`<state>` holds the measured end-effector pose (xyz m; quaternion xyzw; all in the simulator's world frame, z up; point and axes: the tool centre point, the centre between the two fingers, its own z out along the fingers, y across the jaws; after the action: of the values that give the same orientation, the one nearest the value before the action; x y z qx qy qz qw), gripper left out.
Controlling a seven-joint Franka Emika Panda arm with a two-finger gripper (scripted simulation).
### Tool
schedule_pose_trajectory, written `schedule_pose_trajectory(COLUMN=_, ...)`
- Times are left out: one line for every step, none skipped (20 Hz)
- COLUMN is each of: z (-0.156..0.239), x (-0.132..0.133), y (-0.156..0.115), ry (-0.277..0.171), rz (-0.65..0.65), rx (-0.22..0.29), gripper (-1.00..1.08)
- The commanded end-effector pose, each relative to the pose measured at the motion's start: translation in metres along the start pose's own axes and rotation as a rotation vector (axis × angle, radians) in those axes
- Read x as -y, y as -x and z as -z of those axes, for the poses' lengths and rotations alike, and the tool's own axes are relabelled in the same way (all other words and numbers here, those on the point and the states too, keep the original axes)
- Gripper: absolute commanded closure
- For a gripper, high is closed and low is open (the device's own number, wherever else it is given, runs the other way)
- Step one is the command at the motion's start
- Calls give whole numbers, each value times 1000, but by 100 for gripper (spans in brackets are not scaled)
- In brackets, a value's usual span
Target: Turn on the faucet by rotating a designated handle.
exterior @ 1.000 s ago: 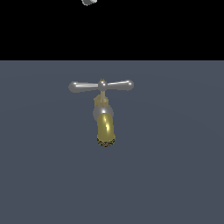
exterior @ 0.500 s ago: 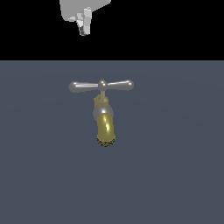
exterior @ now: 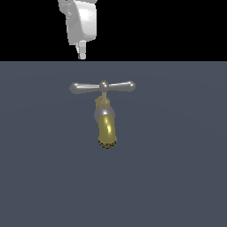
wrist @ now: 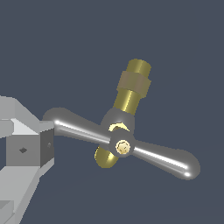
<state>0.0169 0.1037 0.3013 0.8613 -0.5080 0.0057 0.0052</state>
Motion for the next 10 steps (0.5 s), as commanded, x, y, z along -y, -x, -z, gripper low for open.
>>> schedule_pose_trajectory(z=-16, x=12, y=2, ry=-1, rz=-55, rx=2, gripper=108)
schedule_pose_trajectory(z=-23, x=16, y=4, ry=-1, rz=-77, rx=3, gripper=108)
schedule_pose_trajectory(z=-30, x=20, y=5, ry=-1, rz=-99, rx=4, gripper=108)
schedule_pose_trajectory(z=-37, x=24, y=6, ry=-1, rz=-120, rx=5, gripper=108)
schedule_pose_trajectory(z=-43, x=28, y=7, ry=-1, rz=-140, rx=6, gripper=108)
schedule_pose_trajectory(z=-49, x=32, y=8, ry=-1, rz=-160, rx=7, gripper=108)
schedule_pose_trajectory(z=-55, x=35, y=9, ry=-1, rz=-178, rx=8, gripper=108)
schedule_pose_trajectory(z=-61, x=38, y=11, ry=-1, rz=-195, rx=8, gripper=108)
schedule_pose_trajectory(z=-66, x=41, y=12, ry=-1, rz=-211, rx=9, gripper=108)
schedule_pose_trajectory(z=-71, x=44, y=13, ry=-1, rz=-226, rx=10, gripper=108)
